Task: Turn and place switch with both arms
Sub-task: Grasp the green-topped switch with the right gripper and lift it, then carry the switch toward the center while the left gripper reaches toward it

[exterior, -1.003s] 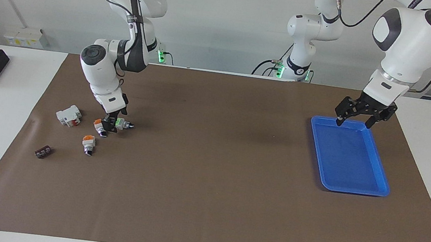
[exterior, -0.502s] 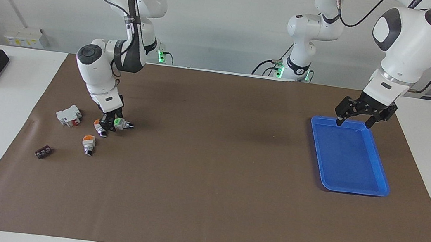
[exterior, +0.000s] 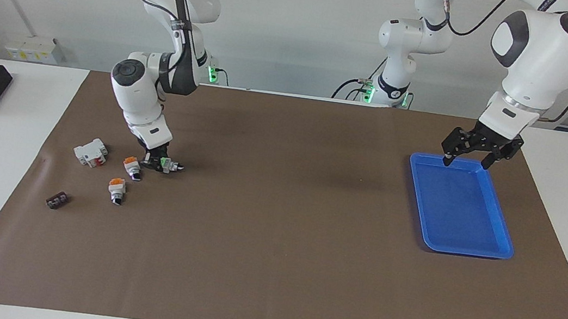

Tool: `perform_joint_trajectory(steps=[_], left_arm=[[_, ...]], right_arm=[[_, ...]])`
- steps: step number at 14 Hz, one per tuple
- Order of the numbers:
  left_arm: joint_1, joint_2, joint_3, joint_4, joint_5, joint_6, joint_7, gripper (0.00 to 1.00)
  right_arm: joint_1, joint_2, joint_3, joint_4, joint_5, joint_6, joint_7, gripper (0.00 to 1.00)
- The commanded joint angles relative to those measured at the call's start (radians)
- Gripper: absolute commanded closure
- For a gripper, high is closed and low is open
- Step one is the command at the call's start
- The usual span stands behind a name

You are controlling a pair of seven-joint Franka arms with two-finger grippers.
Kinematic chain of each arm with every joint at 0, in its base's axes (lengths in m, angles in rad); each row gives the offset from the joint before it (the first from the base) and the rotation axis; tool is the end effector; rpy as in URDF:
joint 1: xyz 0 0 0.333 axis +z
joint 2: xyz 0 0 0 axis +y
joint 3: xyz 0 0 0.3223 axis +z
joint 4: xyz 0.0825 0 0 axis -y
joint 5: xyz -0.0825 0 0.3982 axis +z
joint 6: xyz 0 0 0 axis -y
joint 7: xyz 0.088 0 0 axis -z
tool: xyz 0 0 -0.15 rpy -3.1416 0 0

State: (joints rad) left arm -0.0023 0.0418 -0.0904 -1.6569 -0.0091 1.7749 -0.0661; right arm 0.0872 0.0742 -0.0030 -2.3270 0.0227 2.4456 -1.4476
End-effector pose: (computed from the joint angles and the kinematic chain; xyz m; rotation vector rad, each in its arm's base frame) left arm 0.5979 -0.0559 0.5398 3.1204 -0.0388 0.1173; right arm 0.5283 0.0452 0.2641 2.2703 2.1464 0.0684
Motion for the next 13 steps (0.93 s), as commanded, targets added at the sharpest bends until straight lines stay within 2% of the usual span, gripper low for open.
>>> perform_joint_trajectory(steps=[1,5,7,10,13], left_arm=[[0.007,-0.026,-0.005,-0.027,0.018,-0.002,-0.011,0.00],[0.007,-0.026,-0.005,-0.027,0.018,-0.002,-0.011,0.00],[0.007,-0.026,-0.005,-0.027,0.018,-0.002,-0.011,0.00],[0.007,-0.026,-0.005,-0.027,0.018,-0.002,-0.011,0.00],[0.007,-0.026,-0.005,-0.027,0.018,-0.002,-0.011,0.00]], right_arm=[[0.011,0.007,0.024,0.083,0.137,-0.077,-0.036,1.00],[0.035,0.035,0.069,0.182,0.486,-0.174,-0.126,1.00],[0.101,0.053,0.067,0.236,0.626,-0.172,-0.146,1.00],[0.204,0.082,0.067,0.323,0.741,-0.142,-0.120,1.00],[0.287,0.079,0.069,0.345,0.833,-0.009,-0.087,1.00]])
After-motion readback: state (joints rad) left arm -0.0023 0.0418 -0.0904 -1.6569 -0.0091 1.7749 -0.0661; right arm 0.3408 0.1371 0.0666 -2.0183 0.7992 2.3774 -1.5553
